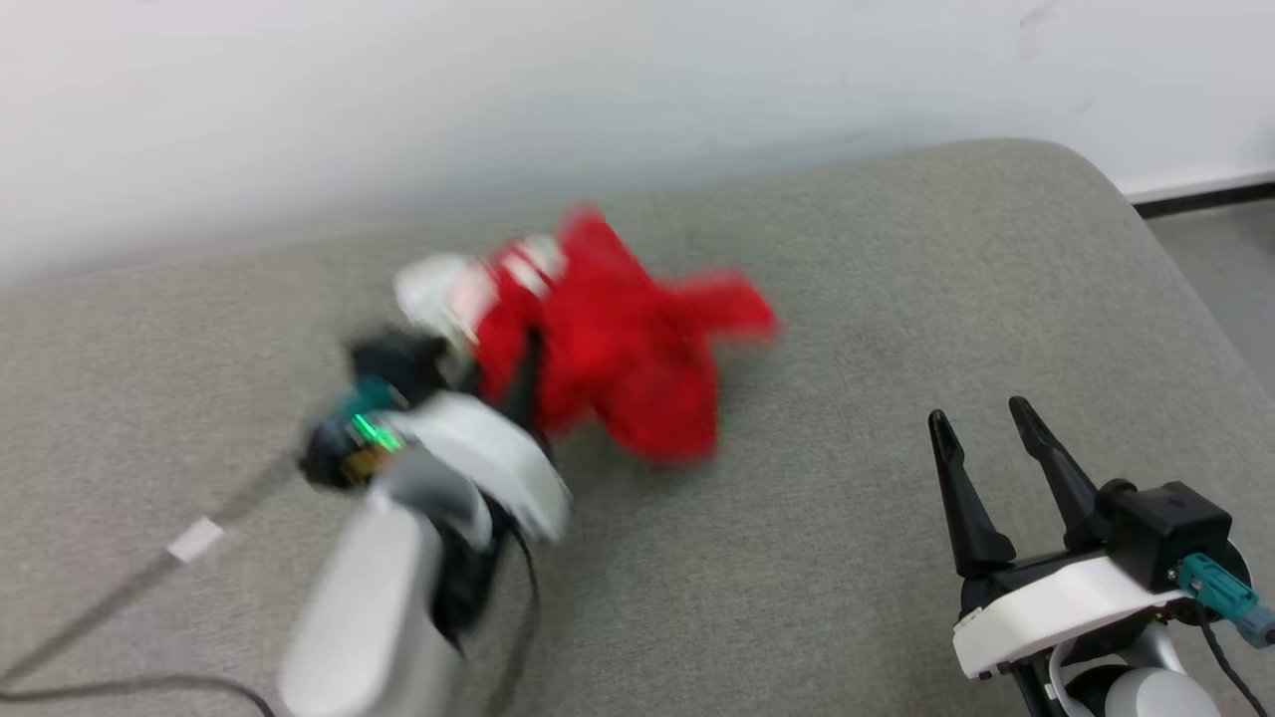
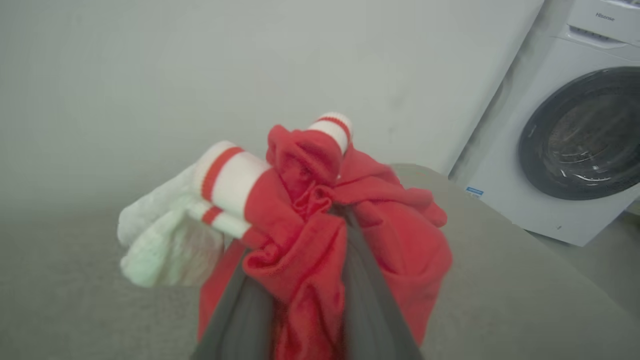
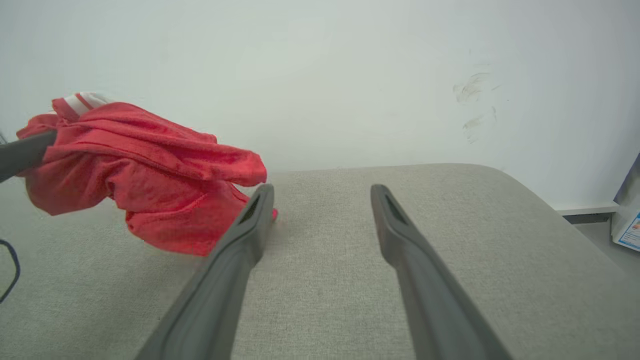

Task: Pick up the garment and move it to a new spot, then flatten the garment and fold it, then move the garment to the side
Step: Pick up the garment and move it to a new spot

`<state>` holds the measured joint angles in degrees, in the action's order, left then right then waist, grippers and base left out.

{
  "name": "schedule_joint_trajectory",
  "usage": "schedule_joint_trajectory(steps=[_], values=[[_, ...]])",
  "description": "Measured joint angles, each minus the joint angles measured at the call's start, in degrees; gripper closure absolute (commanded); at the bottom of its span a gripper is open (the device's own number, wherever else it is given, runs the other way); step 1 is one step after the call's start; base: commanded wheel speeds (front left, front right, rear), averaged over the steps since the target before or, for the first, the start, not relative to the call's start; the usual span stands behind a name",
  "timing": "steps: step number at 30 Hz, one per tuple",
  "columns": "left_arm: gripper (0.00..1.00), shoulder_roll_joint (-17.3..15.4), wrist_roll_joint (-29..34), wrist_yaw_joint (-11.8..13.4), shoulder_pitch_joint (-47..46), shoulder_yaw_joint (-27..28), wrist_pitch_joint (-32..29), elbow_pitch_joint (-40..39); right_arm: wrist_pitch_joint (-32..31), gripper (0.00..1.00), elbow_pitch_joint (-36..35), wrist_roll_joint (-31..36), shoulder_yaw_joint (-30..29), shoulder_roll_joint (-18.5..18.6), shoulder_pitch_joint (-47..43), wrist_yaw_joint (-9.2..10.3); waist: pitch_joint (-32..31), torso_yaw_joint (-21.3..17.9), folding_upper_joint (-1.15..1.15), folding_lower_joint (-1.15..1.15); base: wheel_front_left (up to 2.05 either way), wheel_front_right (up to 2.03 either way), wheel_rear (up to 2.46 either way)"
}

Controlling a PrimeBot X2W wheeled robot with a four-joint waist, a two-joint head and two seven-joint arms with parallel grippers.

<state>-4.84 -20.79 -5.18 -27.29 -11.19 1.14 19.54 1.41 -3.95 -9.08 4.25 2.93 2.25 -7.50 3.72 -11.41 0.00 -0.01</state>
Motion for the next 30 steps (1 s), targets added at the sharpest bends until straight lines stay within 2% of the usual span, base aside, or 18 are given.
schedule_joint_trajectory(steps=[4, 5, 6, 7, 11, 15, 18, 22, 30], values=[[1.0, 1.4, -0.1, -0.3, 7.6, -5.8, 0.0, 0.6, 0.0, 0.0, -0.1, -0.4, 0.0, 0.0, -0.2, 0.0, 0.9, -1.0, 0.0, 0.0, 0.0, 0.0, 0.0], [0.62, 1.6, -0.5, 0.2, 12.3, -9.2, -1.3, 2.5, 0.1, 0.0, -0.1, -0.7, 0.0, 0.0, -0.2, 0.0, 1.8, -1.1, 0.0, 0.0, 0.0, 0.0, 0.0], [0.1, 1.7, -1.1, 0.2, 13.6, -9.8, -1.5, 3.1, 0.2, 0.0, -0.1, -0.9, 0.1, 0.0, -0.2, 0.0, 2.1, -1.1, 0.0, 0.0, 0.0, 0.0, 0.0], [0.0, 1.7, -1.1, 0.4, 14.5, -10.6, -1.5, 3.4, 0.2, 0.0, -0.1, -1.0, 0.2, 0.0, -0.1, 0.0, 2.3, -1.0, 0.0, 0.01, 0.0, 0.0, 0.0], [0.0, 1.9, -2.9, 0.4, 15.7, -12.5, -0.9, 4.1, 0.4, 0.0, 0.2, -1.0, -0.1, 0.0, -0.1, 0.0, 2.5, 0.2, 0.0, 0.01, 0.0, 0.0, 0.0], [0.0, 1.9, -3.1, 1.3, 15.6, -12.5, 4.9, 2.0, 0.3, 0.0, 0.4, -0.8, -1.1, 0.0, -0.2, 0.0, 1.6, 1.6, 0.0, 0.01, 0.0, 0.0, 0.0], [0.0, 1.9, -1.9, 2.7, 14.6, -12.6, 8.9, -0.8, 0.0, 0.0, 0.3, -0.3, -1.9, 0.0, -0.5, 0.0, 0.5, 3.0, 0.0, 0.01, 0.0, 0.0, 0.0], [0.0, 1.4, -0.3, 5.1, 13.7, -11.2, 10.8, -3.6, -0.5, 0.0, 0.0, 0.1, -3.0, 0.0, -1.0, 0.0, -0.7, 5.1, 0.0, 0.01, 0.0, 0.0, 0.0], [0.0, -5.4, 0.8, 10.8, 15.5, -4.8, 10.5, -7.6, -1.7, 0.0, -1.1, 0.7, -4.6, 0.0, -2.1, 0.0, -2.6, 8.2, 0.0, 0.01, 0.0, 0.0, 0.0]])
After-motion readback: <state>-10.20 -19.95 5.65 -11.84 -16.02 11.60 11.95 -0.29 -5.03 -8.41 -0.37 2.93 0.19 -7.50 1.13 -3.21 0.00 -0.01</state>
